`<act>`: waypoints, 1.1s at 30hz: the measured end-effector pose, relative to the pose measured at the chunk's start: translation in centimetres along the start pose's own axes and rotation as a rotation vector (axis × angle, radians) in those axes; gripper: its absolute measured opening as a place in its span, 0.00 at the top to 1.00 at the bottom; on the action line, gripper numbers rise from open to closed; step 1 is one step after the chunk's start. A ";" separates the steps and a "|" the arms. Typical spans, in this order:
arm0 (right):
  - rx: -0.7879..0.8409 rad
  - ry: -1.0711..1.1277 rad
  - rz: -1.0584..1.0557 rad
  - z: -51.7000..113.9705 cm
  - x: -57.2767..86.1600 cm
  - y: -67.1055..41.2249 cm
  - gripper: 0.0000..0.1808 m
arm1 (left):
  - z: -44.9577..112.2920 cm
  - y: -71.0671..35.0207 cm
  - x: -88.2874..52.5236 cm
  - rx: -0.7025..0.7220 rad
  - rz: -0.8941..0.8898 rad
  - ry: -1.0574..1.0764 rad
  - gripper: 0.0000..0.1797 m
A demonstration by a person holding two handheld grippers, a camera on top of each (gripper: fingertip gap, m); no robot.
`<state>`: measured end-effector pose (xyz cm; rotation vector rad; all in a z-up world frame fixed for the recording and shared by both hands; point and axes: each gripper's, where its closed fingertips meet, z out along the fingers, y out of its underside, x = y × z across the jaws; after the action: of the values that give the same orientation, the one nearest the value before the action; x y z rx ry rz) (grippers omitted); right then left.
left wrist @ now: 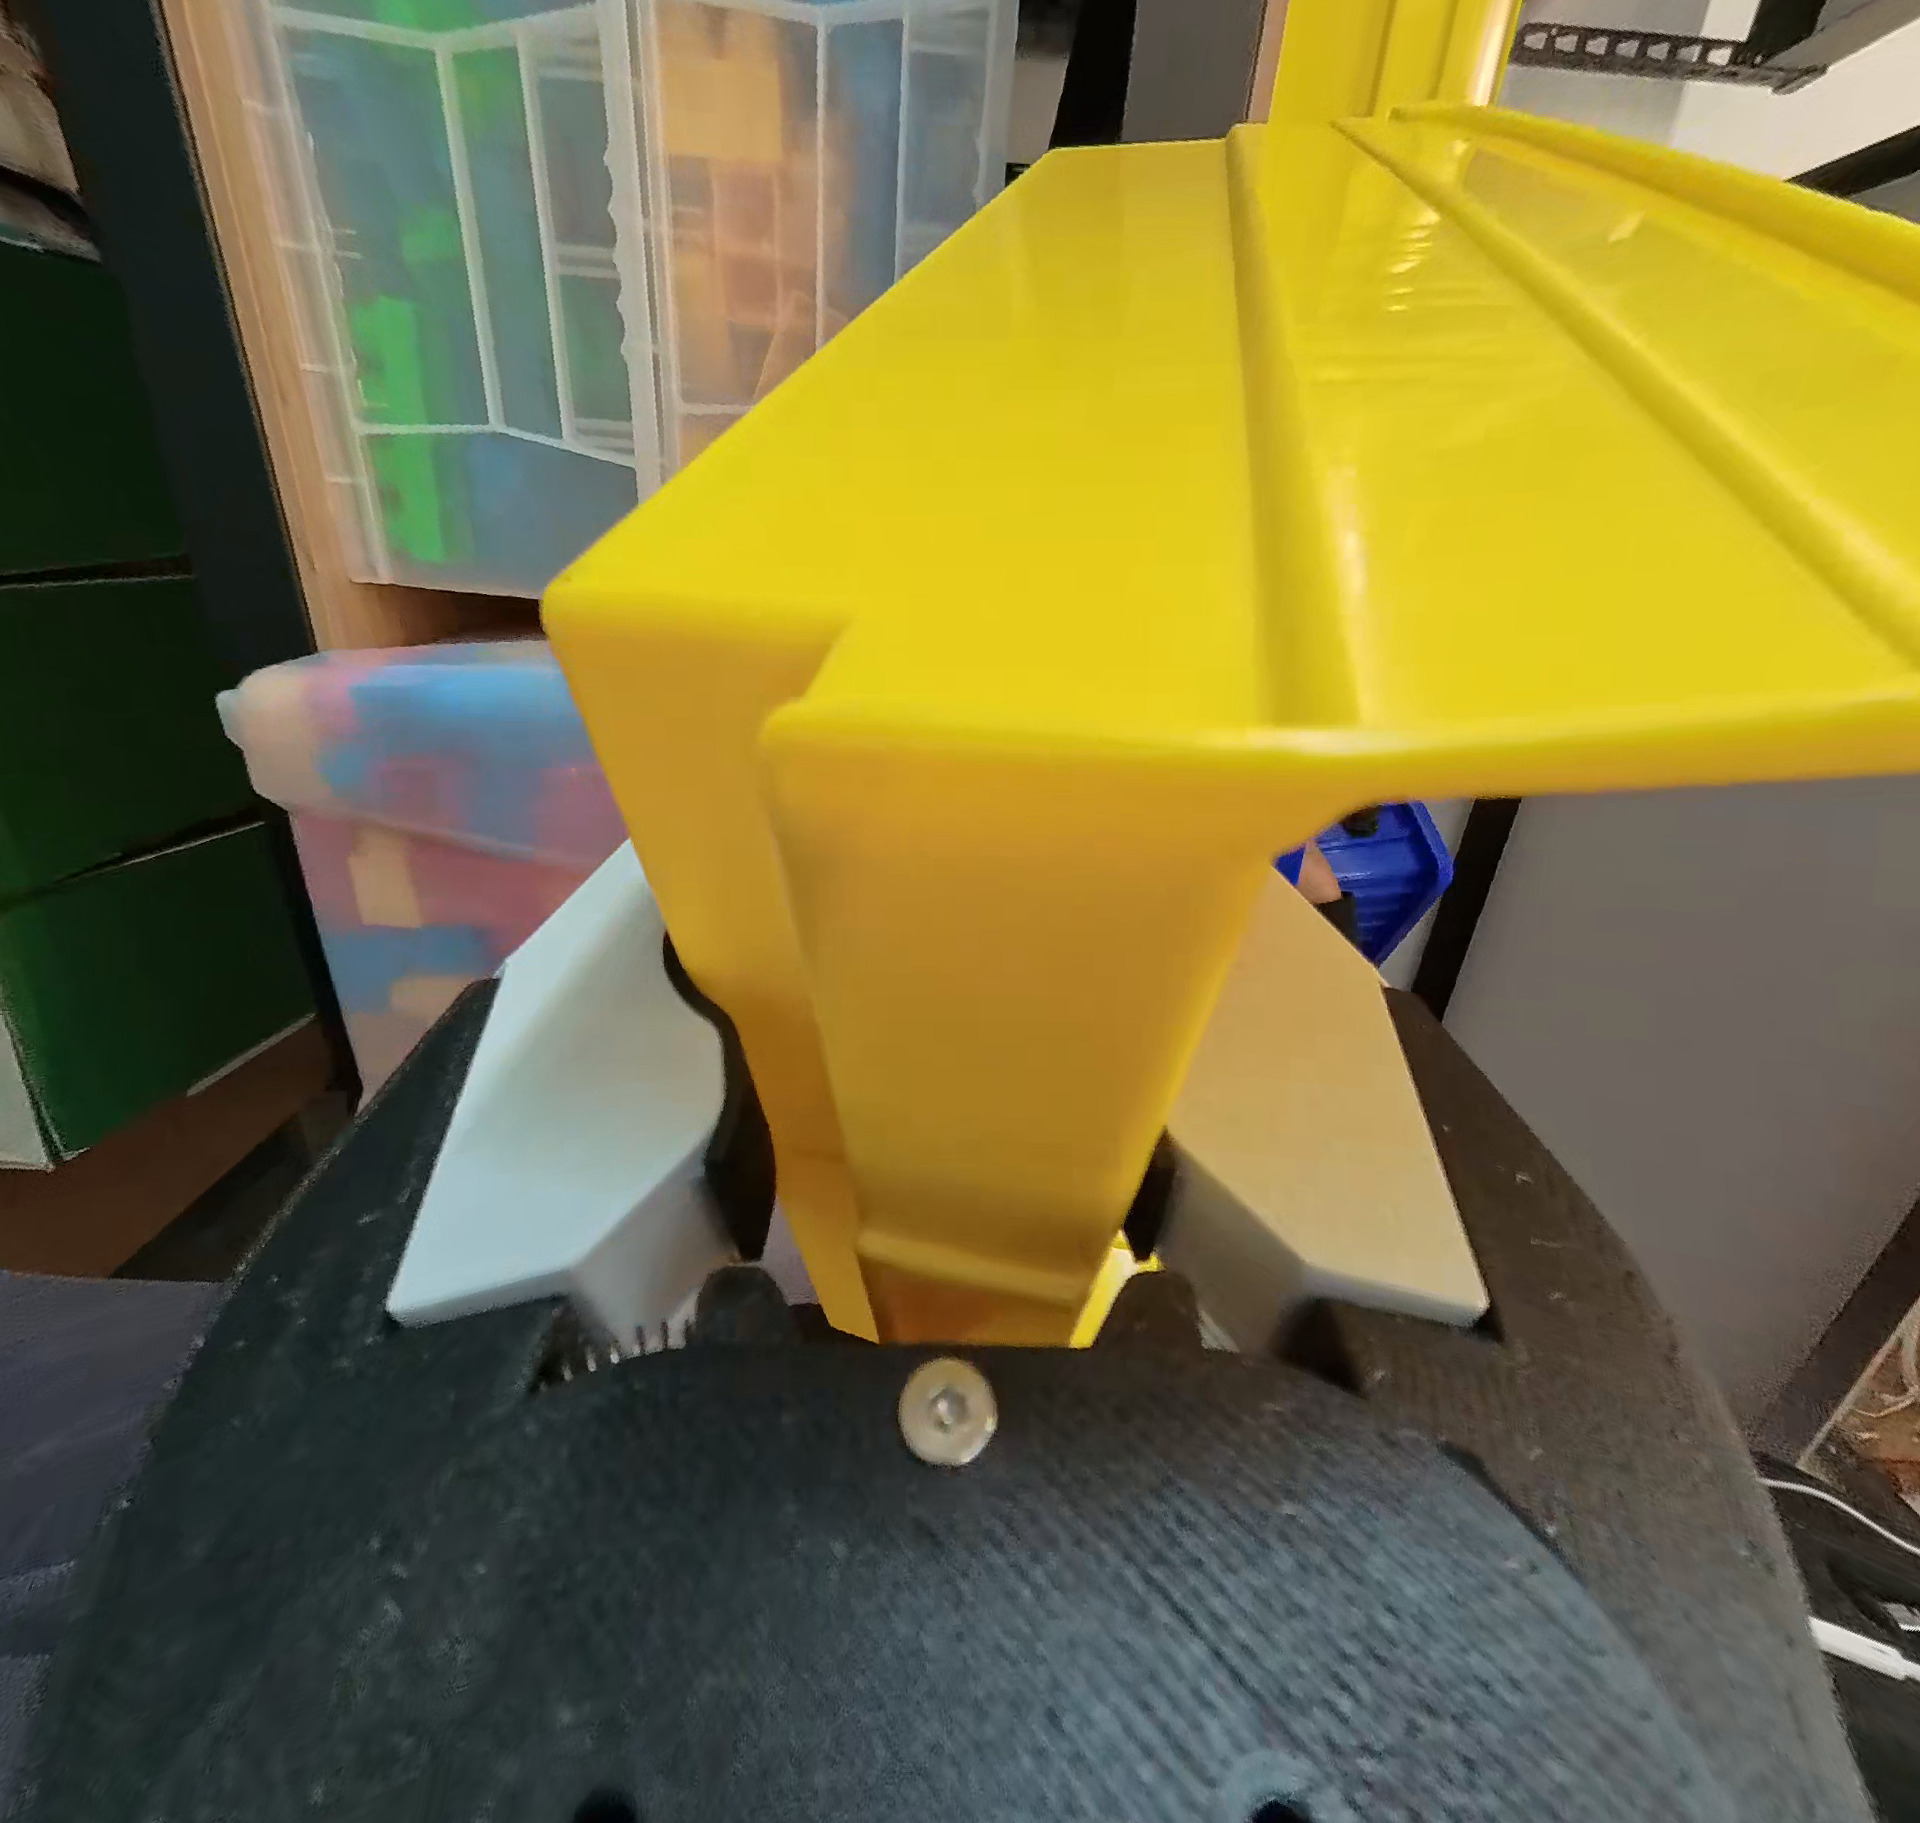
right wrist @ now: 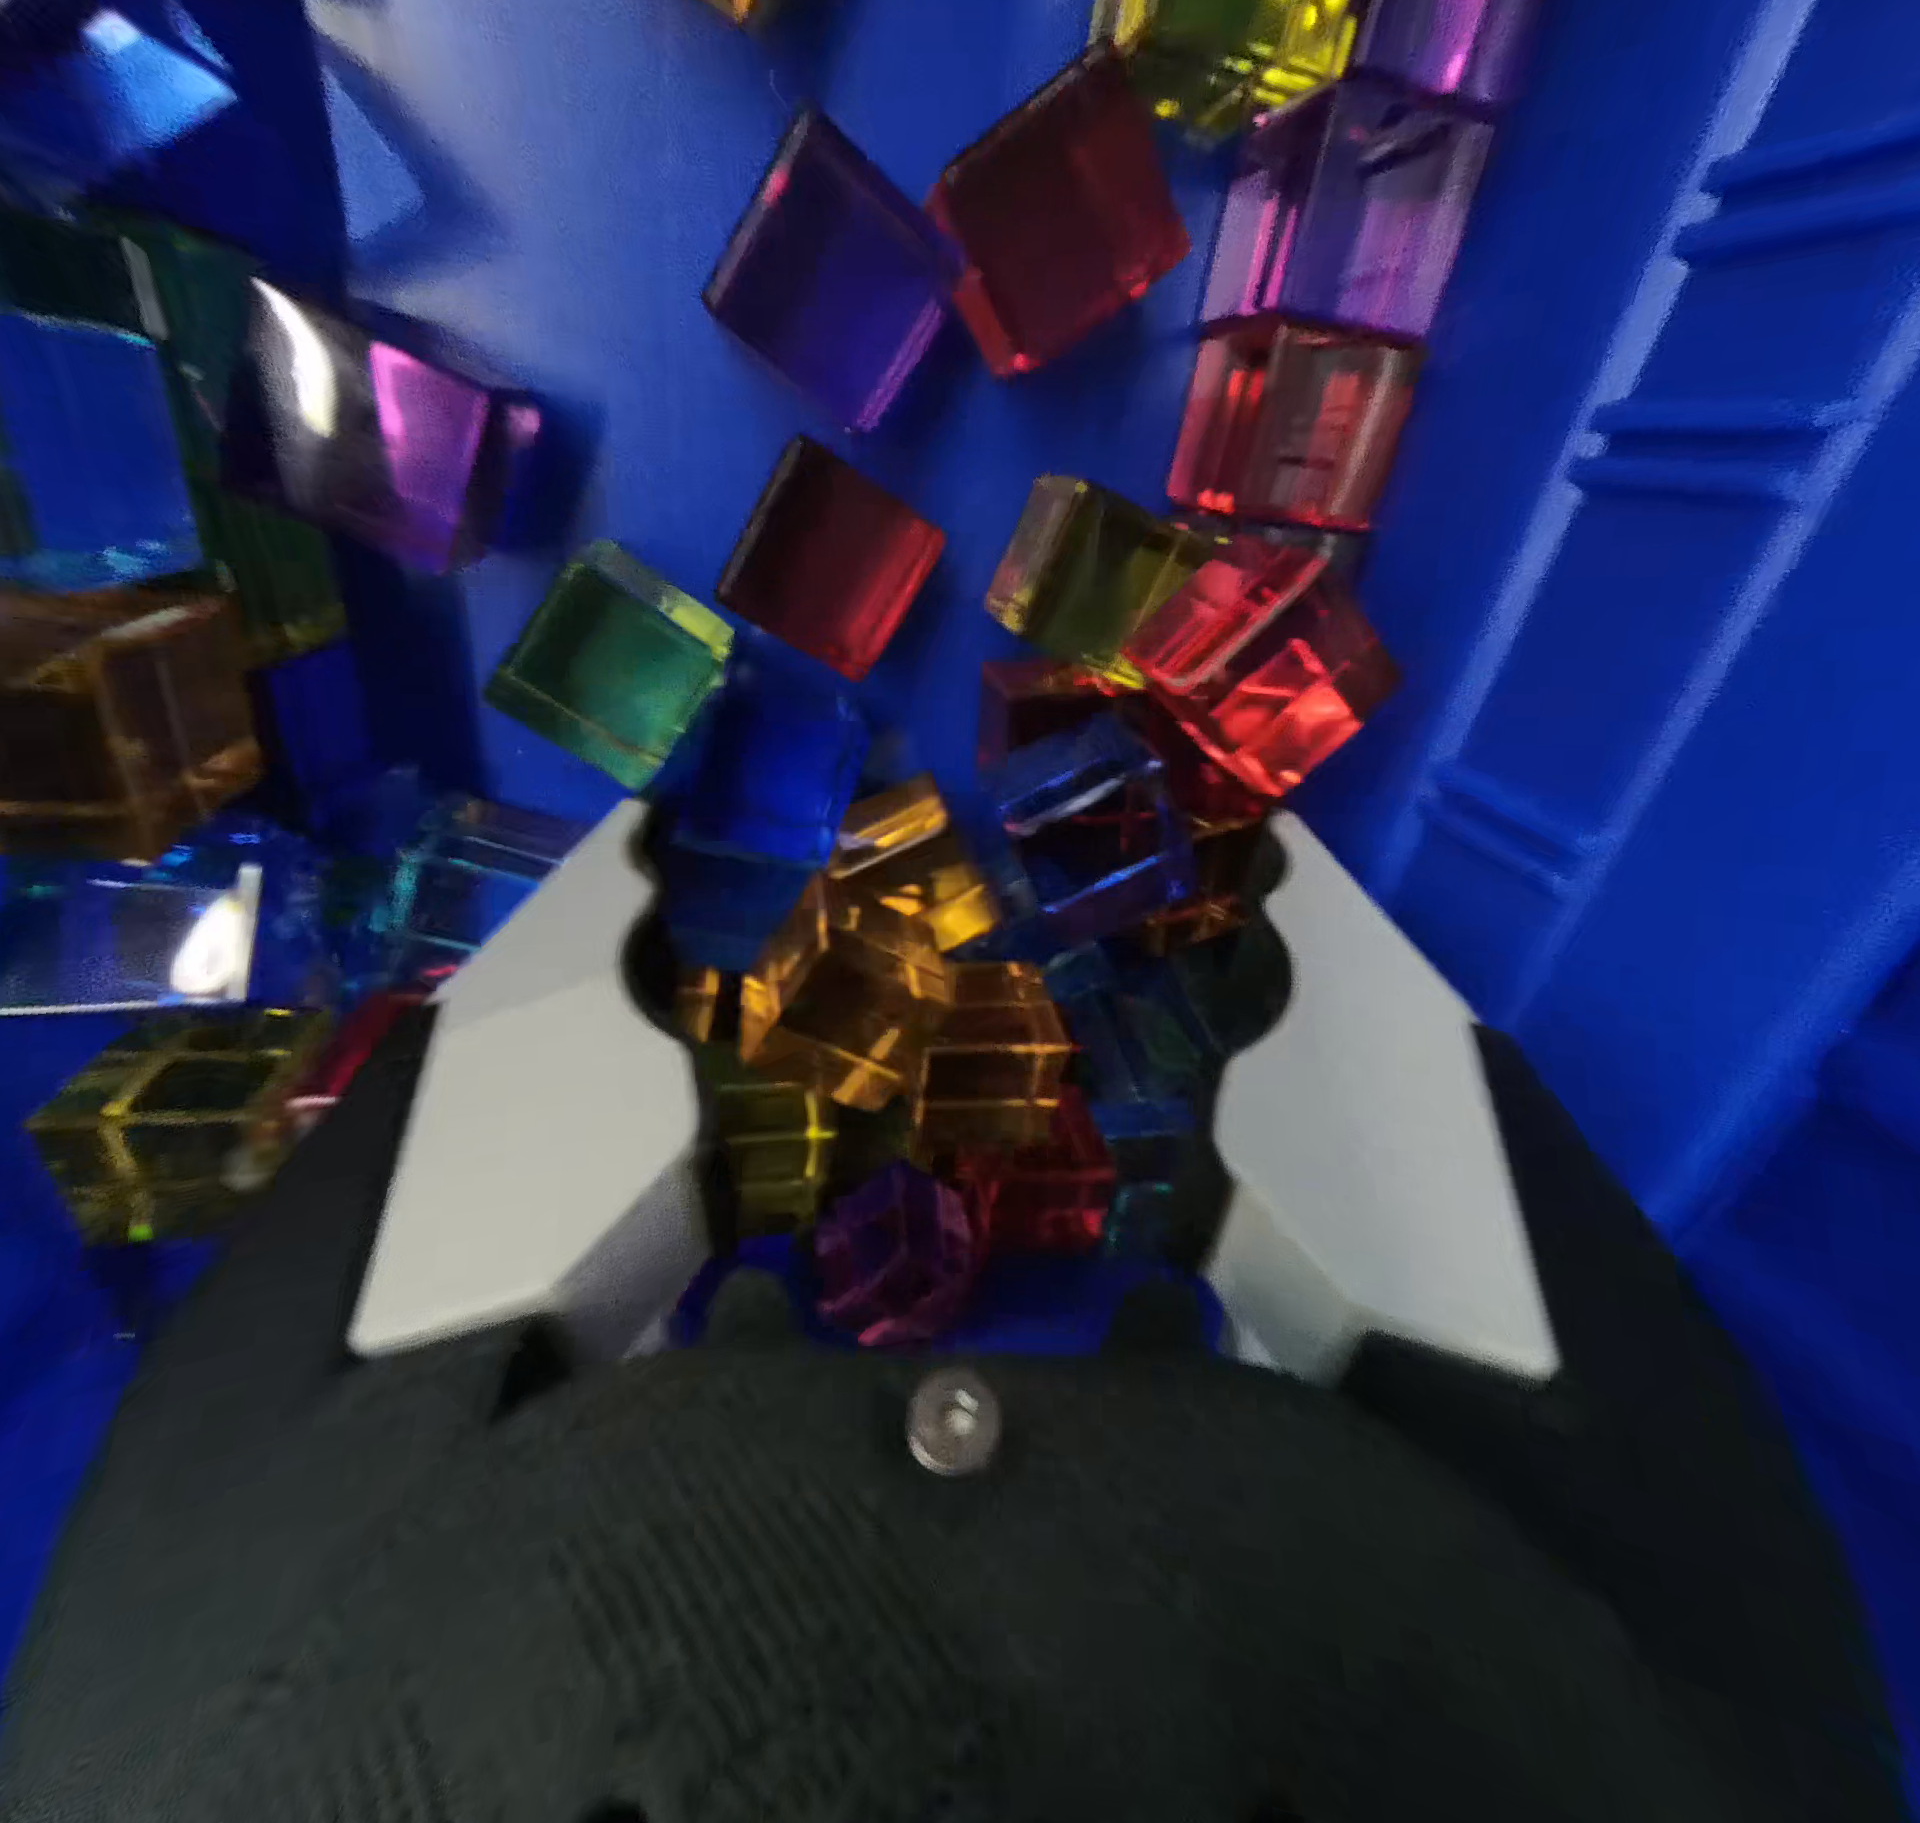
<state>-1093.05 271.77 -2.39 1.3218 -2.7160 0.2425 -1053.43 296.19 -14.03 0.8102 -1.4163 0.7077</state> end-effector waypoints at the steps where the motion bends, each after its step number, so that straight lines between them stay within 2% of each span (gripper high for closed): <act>1: -0.018 0.040 -0.037 -0.2 0.6 0.1 0.54 | 0.5 0.3 0.0 -0.002 -0.001 0.001 0.56; 2: -0.008 0.084 -0.099 -0.7 1.0 -0.1 0.72 | 0.9 0.5 -0.1 -0.006 -0.002 0.003 0.56; 3: 0.039 0.054 -0.149 -1.1 0.0 -0.7 0.85 | 1.3 0.6 -0.1 -0.009 -0.002 0.005 0.56; 4: 0.067 0.007 -0.153 -1.2 -1.1 -1.0 0.85 | 1.6 0.7 -0.1 -0.013 -0.002 0.007 0.56; 6: 0.027 0.052 -0.185 -1.2 -1.3 -0.7 0.85 | 2.2 0.8 -0.1 -0.019 0.002 0.010 0.56; 9: 0.087 0.090 -0.211 -2.4 -1.5 -1.5 0.85 | 2.9 0.7 0.1 -0.031 0.008 0.011 0.56; 16: 0.460 -0.059 -0.204 -12.0 -6.9 -6.5 0.86 | 3.7 0.6 0.6 -0.071 0.017 0.018 0.56; 20: 0.593 -0.232 -0.349 -15.9 -16.5 -9.4 0.86 | 4.1 1.0 0.7 -0.114 0.038 0.000 0.56; 23: 0.530 -0.313 -0.516 -13.3 -24.7 -10.7 0.86 | 4.1 1.5 0.7 -0.147 0.065 -0.028 0.56; 27: 0.285 -0.387 -0.690 -3.7 -32.9 -10.1 0.86 | 3.9 2.4 0.4 -0.191 0.087 -0.064 0.56; 30: 0.095 -0.276 -0.796 3.5 -34.0 -9.1 0.86 | 3.2 3.1 0.3 -0.214 0.079 -0.064 0.56; 33: 0.011 -0.197 -0.858 6.7 -34.0 -8.6 0.86 | 2.1 3.6 0.1 -0.224 0.054 -0.058 0.56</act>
<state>-1065.54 291.45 -13.85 2.4363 -1.9961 0.0388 -1057.64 296.45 -13.73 0.6239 -1.5435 0.5578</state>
